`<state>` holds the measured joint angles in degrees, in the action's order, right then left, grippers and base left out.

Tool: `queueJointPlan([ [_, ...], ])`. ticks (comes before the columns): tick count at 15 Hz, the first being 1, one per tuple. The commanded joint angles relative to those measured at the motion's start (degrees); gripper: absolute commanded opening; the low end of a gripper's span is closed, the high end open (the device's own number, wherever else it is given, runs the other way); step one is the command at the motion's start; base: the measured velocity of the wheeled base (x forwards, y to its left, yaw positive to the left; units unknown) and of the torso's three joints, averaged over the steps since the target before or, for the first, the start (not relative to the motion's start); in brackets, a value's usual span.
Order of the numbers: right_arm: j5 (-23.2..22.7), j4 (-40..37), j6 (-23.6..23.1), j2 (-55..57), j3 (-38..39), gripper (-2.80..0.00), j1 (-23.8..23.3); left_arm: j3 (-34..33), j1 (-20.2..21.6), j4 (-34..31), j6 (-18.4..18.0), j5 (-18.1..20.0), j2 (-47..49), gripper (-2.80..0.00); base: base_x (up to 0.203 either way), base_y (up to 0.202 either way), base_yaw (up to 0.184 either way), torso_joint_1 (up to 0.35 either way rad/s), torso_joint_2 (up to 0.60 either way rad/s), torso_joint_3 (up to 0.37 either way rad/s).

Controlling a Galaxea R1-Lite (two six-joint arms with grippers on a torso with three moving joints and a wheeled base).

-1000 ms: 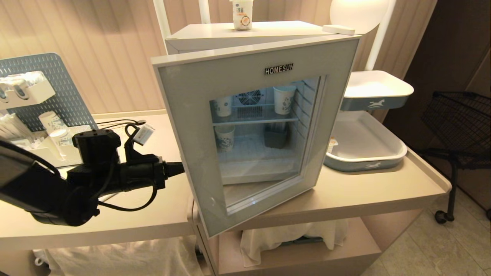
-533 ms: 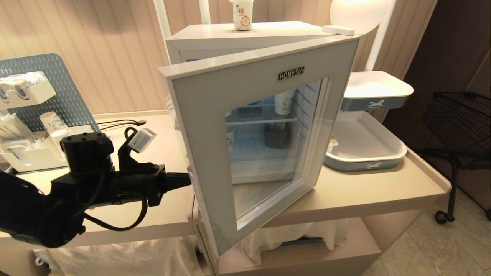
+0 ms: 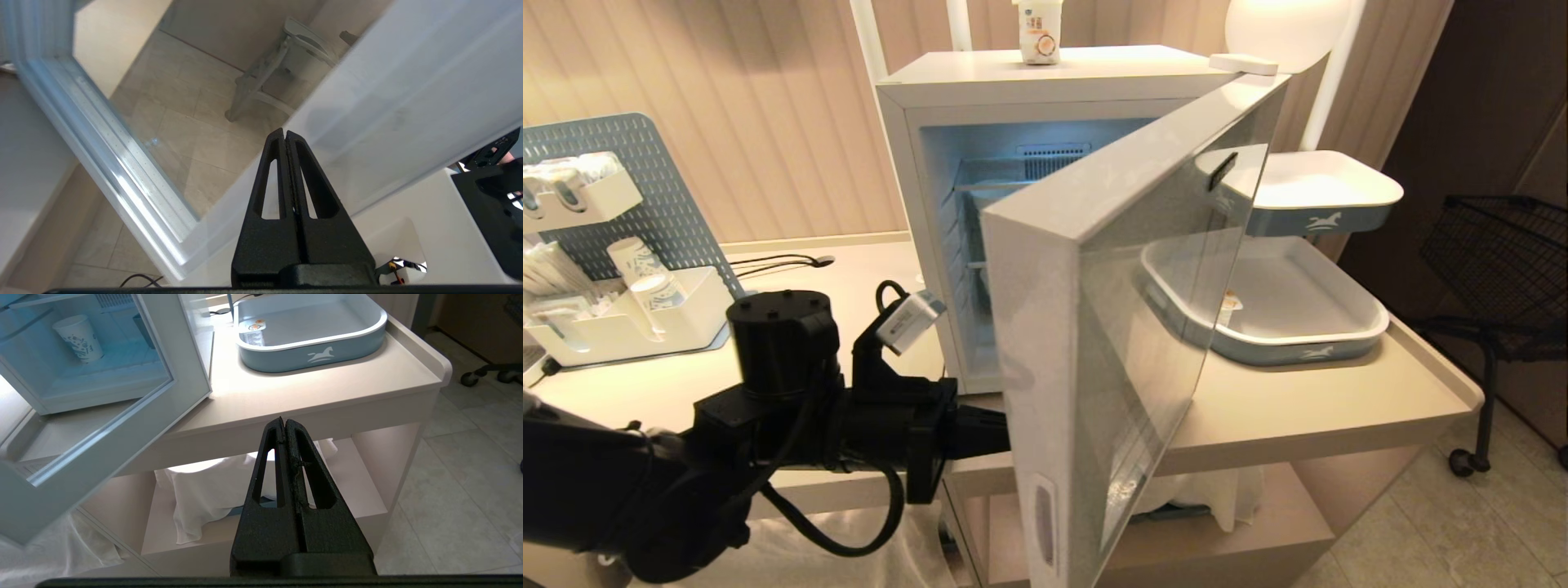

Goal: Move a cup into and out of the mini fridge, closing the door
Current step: Open the freezer door

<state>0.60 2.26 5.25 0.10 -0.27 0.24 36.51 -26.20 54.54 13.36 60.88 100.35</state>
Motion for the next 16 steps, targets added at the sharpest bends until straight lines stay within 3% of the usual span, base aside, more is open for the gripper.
queueJointPlan([
  [1, 0.02, 0.03, 0.02, -0.01, 0.00, -2.80, 0.02, 0.99, -3.00, 0.31, 0.09, -0.66, 1.97, -2.80, 0.000, 0.000, 0.000, 0.000, 0.00, 0.000],
  [7, 0.02, 0.03, 0.02, -0.01, 0.00, -2.80, 0.02, 8.02, -13.22, -0.53, 0.17, -1.87, 8.70, -2.80, 0.000, 0.000, 0.000, 0.000, 0.00, 0.000],
  [11, 0.02, 0.03, 0.02, -0.01, 0.00, -2.80, 0.02, 16.84, -19.63, -5.27, 0.17, -3.90, 13.42, -2.80, 0.000, 0.000, 0.000, 0.000, 0.00, 0.000],
  [16, 0.02, 0.03, 0.02, -0.01, 0.00, -2.80, 0.02, 18.25, -25.13, -5.85, 0.09, -7.27, 16.54, -2.80, 0.000, 0.000, 0.000, 0.000, 0.00, 0.000],
])
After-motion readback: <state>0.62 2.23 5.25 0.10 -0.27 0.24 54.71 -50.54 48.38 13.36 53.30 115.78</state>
